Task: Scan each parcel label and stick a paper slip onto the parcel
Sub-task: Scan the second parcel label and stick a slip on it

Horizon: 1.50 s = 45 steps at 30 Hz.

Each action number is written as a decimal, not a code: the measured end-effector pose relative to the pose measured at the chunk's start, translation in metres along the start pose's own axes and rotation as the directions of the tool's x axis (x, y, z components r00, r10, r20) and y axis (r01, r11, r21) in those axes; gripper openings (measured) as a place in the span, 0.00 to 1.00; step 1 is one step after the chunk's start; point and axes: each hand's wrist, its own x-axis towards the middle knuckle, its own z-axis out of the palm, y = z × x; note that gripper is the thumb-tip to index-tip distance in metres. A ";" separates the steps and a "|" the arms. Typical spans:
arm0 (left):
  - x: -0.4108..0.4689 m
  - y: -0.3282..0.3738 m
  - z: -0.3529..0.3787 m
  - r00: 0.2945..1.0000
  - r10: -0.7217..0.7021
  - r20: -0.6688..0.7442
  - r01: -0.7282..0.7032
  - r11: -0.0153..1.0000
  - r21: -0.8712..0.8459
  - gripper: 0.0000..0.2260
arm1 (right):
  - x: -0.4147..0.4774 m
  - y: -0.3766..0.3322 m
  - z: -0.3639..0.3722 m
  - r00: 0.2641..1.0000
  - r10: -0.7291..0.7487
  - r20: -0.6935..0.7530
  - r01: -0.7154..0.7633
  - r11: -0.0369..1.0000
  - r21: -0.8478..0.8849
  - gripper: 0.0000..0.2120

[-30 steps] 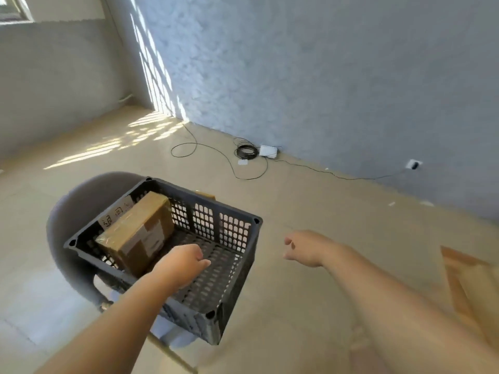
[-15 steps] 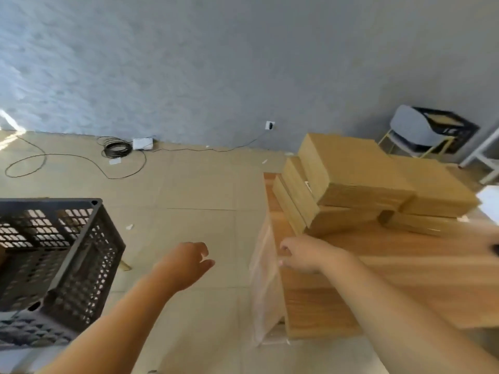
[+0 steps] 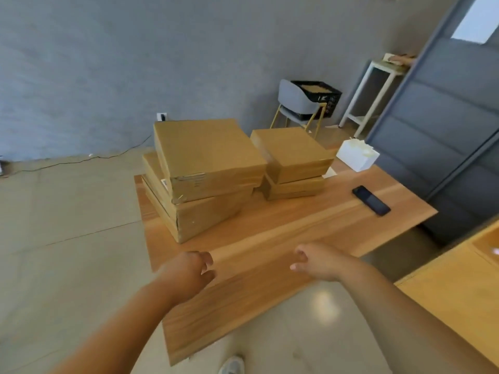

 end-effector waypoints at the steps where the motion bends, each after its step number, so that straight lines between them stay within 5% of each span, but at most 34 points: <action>1: 0.016 0.009 0.000 1.000 0.022 0.009 -0.022 1.000 0.006 0.14 | 0.005 0.015 -0.007 1.000 0.016 -0.009 -0.016 1.000 0.010 0.29; 11: 0.189 0.106 0.009 0.982 0.187 0.028 -0.183 0.977 -0.112 0.14 | 0.089 0.134 -0.083 0.978 0.166 -0.129 -0.152 0.982 0.112 0.27; 20: 0.282 0.152 0.018 0.996 0.018 -0.087 -0.042 0.957 -0.287 0.26 | 0.180 0.203 -0.127 0.925 0.302 -0.231 -0.243 0.936 0.254 0.24; 31: 0.361 0.174 0.040 0.876 -0.466 -0.124 0.374 0.819 -0.436 0.39 | 0.322 0.260 -0.175 0.981 0.080 -0.179 0.020 0.867 0.497 0.44; 38: 0.373 0.195 0.052 0.794 -0.538 -0.283 0.316 0.763 -0.563 0.34 | 0.364 0.282 -0.185 0.966 -0.173 -0.191 0.256 0.732 0.631 0.24; 45: 0.374 0.222 0.024 0.740 -0.502 -0.448 0.167 0.782 -0.601 0.38 | 0.358 0.285 -0.224 0.887 -0.281 -0.366 0.461 0.517 0.721 0.35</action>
